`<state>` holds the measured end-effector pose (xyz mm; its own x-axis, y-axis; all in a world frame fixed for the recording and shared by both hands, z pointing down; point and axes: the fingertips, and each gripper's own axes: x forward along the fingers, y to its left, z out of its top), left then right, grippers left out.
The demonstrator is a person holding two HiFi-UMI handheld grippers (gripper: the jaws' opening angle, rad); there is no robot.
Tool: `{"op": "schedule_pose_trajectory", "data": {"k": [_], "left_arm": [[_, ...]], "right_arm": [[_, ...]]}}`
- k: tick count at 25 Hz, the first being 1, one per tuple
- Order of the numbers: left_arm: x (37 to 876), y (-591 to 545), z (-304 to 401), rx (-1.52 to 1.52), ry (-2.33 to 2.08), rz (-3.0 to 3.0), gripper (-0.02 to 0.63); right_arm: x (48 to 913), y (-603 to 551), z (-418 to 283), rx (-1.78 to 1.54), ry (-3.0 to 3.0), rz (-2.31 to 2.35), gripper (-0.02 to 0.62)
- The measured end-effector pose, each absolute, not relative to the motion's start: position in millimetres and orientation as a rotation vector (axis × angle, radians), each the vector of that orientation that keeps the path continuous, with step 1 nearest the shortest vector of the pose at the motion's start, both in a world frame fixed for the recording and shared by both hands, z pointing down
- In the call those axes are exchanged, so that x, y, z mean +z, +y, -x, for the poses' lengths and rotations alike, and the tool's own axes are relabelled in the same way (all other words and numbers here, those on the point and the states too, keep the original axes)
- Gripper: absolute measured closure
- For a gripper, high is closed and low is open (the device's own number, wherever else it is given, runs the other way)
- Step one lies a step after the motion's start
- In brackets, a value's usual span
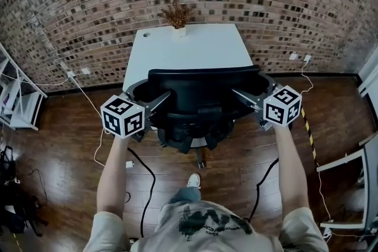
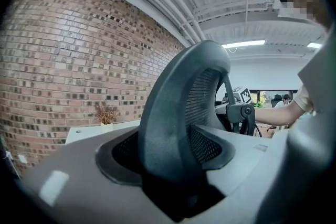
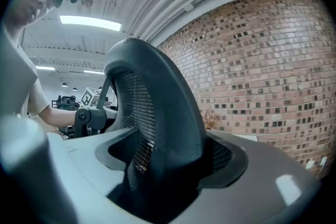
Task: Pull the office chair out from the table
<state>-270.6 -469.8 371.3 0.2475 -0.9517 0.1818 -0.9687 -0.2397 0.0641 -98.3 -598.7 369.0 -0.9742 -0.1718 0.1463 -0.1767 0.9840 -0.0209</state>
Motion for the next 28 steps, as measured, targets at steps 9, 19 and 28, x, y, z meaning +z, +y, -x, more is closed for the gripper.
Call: {"op": "schedule_pose_trajectory", "data": {"k": [9,19,28], "left_arm": [[370.3,-425.2,227.4,0.147,-1.832,-2.312,0.311],[370.1,-380.9,199.3,0.152,-1.826,-2.294,0.310],[370.0,-341.3,192.3,0.130,-1.807,-2.308,0.307]], "right_arm": [[368.6,-558.7,56.3,0.080,-2.993,-0.257,0.230],[368.5,-511.5,24.1,0.104,-3.029,-0.267,0.232],[368.8,-464.1,9.8,0.128,-3.016,-0.322,0.233]]}}
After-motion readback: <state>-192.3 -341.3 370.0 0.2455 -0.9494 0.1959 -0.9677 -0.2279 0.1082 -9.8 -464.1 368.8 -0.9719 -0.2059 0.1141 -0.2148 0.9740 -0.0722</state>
